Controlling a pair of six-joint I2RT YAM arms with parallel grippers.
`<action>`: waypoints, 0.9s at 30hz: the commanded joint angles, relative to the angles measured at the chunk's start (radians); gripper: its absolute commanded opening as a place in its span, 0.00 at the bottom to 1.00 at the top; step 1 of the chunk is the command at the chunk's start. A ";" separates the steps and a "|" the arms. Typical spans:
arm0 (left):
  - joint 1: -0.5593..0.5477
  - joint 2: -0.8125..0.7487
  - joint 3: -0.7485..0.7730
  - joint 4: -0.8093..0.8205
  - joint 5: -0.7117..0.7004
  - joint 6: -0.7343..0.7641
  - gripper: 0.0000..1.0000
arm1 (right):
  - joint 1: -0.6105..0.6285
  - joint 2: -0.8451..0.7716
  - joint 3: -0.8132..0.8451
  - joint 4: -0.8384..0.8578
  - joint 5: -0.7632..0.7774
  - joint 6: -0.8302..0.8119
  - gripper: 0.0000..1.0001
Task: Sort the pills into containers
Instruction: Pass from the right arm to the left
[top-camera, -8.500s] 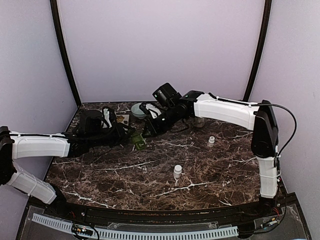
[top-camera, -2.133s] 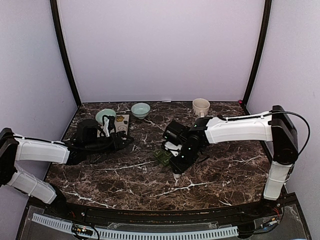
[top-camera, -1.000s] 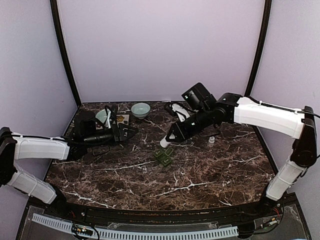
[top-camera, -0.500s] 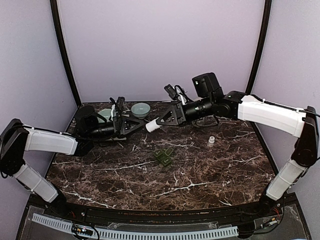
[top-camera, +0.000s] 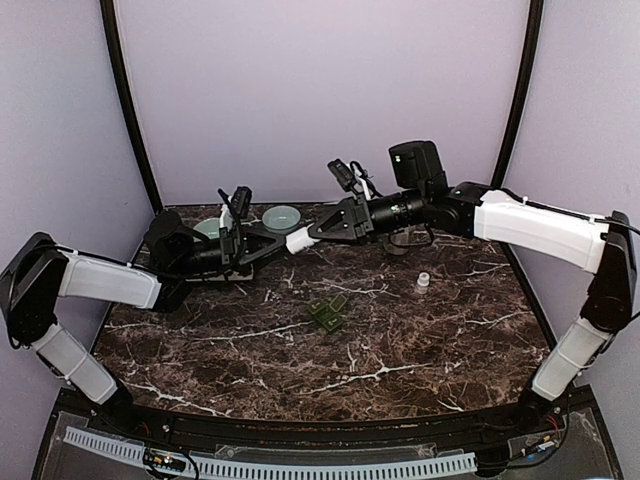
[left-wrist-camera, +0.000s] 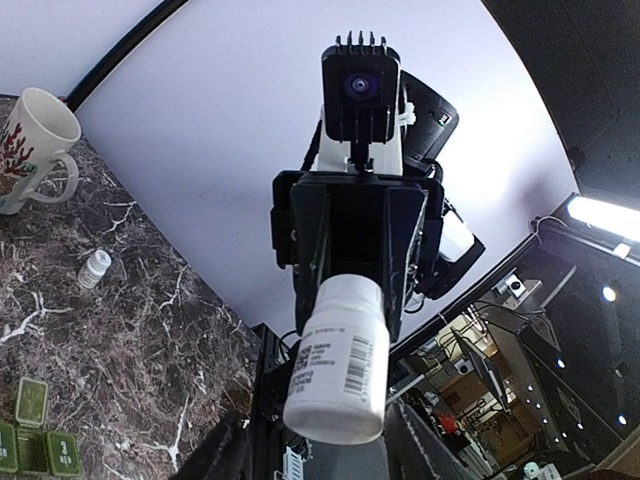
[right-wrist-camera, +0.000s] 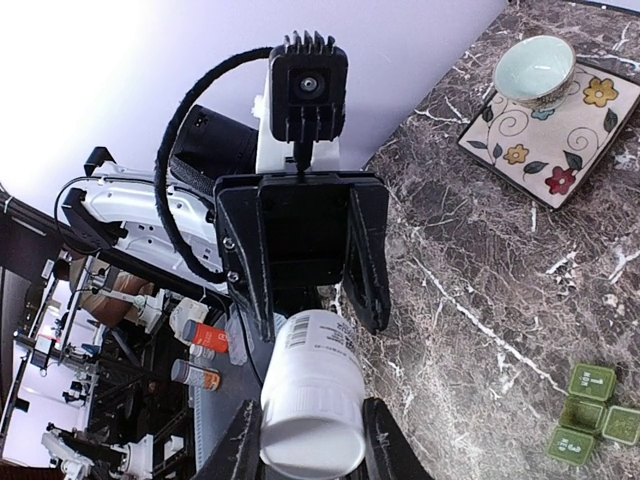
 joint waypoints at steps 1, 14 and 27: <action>0.006 0.018 0.039 0.104 0.047 -0.058 0.49 | -0.010 0.035 0.005 0.078 -0.042 0.028 0.00; 0.006 0.042 0.058 0.131 0.072 -0.085 0.48 | -0.012 0.077 0.024 0.164 -0.071 0.099 0.00; 0.005 0.037 0.051 0.132 0.066 -0.085 0.48 | -0.017 0.089 0.017 0.226 -0.073 0.116 0.00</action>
